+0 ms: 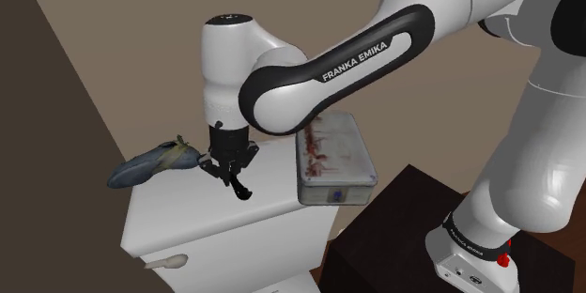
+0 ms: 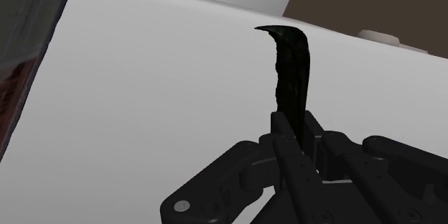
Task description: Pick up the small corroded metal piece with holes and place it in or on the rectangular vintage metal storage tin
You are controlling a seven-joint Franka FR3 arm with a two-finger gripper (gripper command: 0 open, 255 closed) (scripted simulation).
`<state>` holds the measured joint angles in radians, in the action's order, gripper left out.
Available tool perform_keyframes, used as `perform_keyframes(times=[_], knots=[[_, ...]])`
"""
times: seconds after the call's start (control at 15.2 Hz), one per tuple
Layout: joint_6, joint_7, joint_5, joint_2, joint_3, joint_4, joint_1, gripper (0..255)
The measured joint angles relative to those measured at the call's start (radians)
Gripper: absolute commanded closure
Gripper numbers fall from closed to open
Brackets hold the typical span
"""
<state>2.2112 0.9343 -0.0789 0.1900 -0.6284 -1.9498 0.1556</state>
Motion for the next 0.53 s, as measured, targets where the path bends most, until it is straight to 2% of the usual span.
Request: perform_keyframes(times=[0.53], knots=[[-0.099,-0.018,0.030,-0.039,-0.007,0.067,-0.008,255]])
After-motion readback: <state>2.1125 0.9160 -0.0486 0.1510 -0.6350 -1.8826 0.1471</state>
